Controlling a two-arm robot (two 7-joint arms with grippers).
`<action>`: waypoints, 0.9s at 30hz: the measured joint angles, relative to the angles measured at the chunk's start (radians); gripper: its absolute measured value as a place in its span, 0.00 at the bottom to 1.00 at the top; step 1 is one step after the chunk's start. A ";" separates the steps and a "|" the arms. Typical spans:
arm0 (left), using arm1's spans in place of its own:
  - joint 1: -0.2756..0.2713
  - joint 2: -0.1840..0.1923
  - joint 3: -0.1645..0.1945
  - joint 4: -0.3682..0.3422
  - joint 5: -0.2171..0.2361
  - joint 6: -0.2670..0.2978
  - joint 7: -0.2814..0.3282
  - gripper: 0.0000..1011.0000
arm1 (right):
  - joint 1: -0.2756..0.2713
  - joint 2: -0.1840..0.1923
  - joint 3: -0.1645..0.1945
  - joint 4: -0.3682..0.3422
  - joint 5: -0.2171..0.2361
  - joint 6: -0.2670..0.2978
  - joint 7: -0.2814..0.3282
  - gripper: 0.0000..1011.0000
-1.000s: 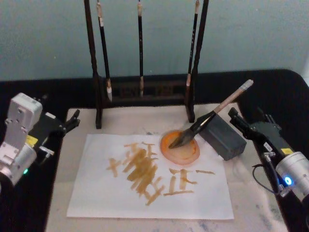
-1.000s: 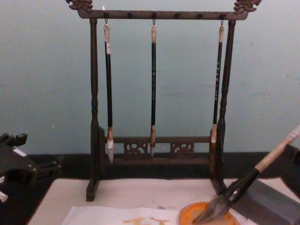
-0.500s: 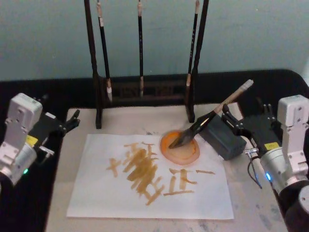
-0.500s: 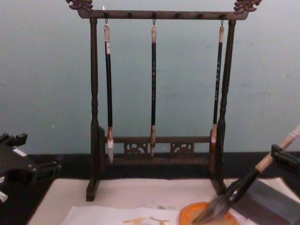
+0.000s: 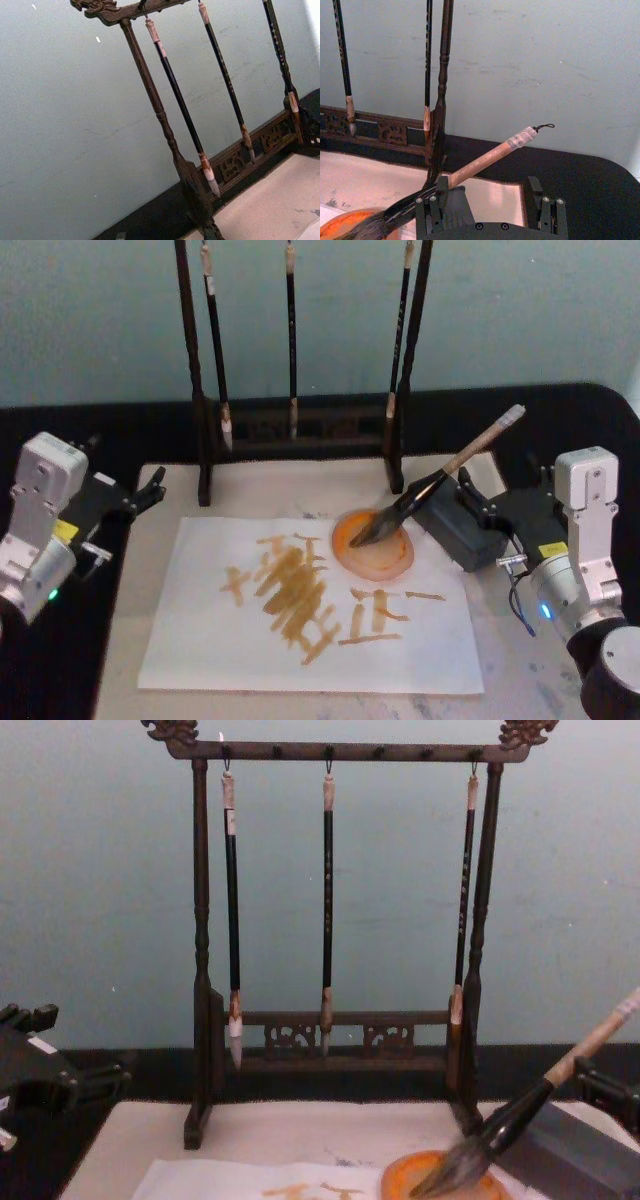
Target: Pick up the brush from the inkstone, write on the paper, then place the brush back to its original position.
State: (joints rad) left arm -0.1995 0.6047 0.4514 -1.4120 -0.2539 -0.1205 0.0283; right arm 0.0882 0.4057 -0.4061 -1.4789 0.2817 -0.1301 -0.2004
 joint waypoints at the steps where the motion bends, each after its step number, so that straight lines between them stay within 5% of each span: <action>1: 0.000 0.000 0.000 0.000 0.000 0.000 0.000 1.00 | -0.001 -0.001 0.001 0.000 -0.001 0.000 0.002 0.99; 27: 0.000 0.000 0.000 0.000 0.000 0.000 0.000 1.00 | 0.001 0.000 -0.001 0.001 -0.002 0.001 0.000 0.99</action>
State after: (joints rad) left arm -0.1995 0.6047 0.4514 -1.4120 -0.2539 -0.1205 0.0283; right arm 0.0888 0.4057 -0.4067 -1.4779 0.2801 -0.1291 -0.2009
